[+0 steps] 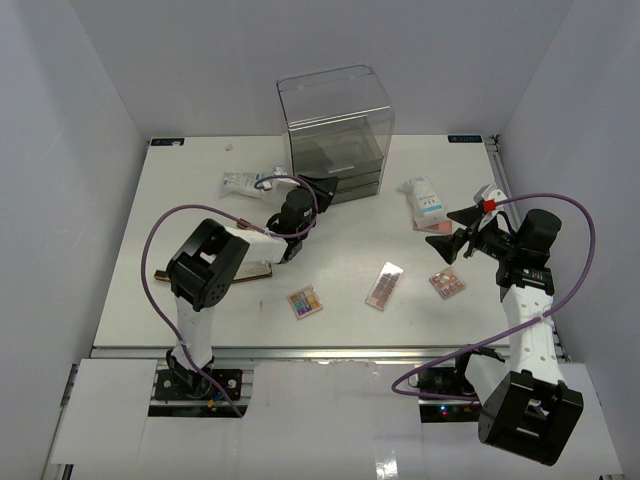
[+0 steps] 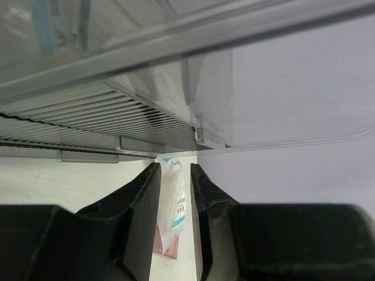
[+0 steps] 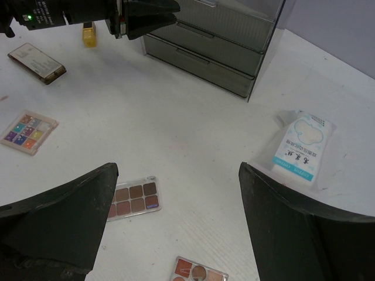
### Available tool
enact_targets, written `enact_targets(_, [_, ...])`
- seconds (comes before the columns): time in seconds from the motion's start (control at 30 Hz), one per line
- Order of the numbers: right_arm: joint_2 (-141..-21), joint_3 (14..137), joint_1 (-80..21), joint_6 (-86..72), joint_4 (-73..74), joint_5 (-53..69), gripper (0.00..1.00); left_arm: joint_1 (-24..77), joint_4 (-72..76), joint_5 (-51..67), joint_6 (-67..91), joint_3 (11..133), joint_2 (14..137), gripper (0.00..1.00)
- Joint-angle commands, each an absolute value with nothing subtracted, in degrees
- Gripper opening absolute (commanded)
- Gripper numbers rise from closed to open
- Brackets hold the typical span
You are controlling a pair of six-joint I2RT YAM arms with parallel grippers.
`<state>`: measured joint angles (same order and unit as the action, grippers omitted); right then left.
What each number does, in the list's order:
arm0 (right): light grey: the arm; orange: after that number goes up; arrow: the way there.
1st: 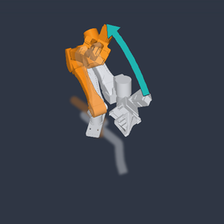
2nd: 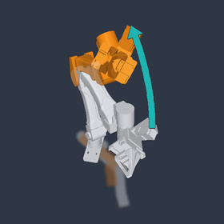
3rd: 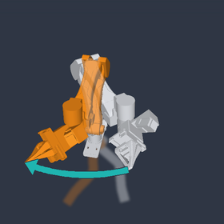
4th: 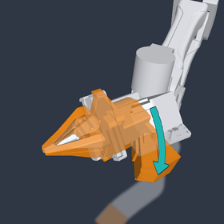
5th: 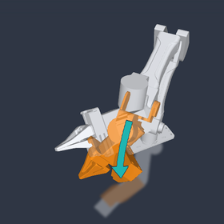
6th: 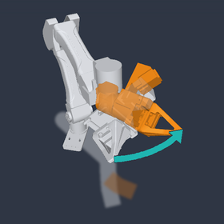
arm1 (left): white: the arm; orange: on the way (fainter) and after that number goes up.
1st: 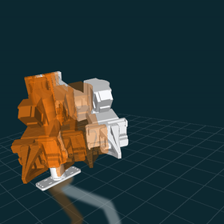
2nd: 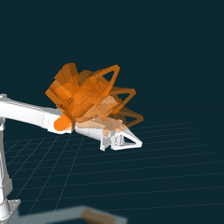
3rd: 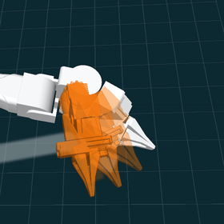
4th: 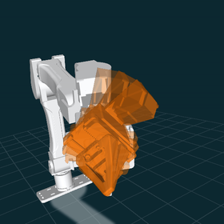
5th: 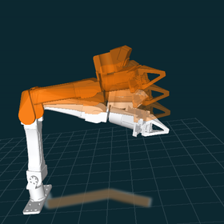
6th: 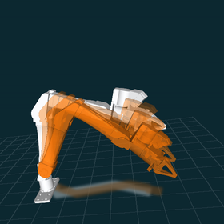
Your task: Organize the makeup
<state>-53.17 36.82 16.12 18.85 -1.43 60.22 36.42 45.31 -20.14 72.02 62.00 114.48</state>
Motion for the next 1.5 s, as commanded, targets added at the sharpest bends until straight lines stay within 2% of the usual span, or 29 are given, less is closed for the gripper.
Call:
enact_targets(0.0, [-52.85, 36.39, 16.26, 19.1, -2.99, 61.5, 0.9, 36.01, 48.52, -19.36, 71.34, 62.95, 110.68, 0.39])
enact_targets(0.27, [-53.0, 36.39, 16.26, 19.16, -2.99, 61.35, 0.9, 35.32, 47.65, -20.62, 71.15, 64.42, 111.85, 0.48])
enact_targets(0.7, [-53.26, 36.38, 16.26, 19.16, -2.99, 61.42, 0.9, 34.79, 46.63, -21.55, 72.55, 67.31, 114.3, 0.47])
enact_targets(0.77, [-53.2, 36.36, 16.33, 19.16, -2.99, 61.41, 0.9, 34.65, 46.19, -21.77, 72.99, 68.11, 114.94, 0.43])
enact_targets(0.93, [-53.26, 36.39, 16.27, 19.16, -2.9, 61.18, 0.9, 34.11, 47.06, -21.55, 74.25, 68.22, 116.09, 0.21])
enact_targets(1.1, [-53.2, 36.39, 16.29, 19.16, -2.93, 61.06, 0.9, 33.84, 48.85, -20.76, 74.44, 67.04, 116.14, 0.05])
enact_targets(1.23, [-53.26, 36.32, 16.33, 19.16, -2.9, 61.0, 0.9, 33.84, 50.44, -18.25, 73.94, 66.64, 115.23, 0.0])
enact_targets(1.47, [-53.51, 36.22, 16.35, 19.24, -2.9, 60.22, 0.9, 35.14, 54.18, -13.71, 70.73, 65.25, 110.09, 0.0])
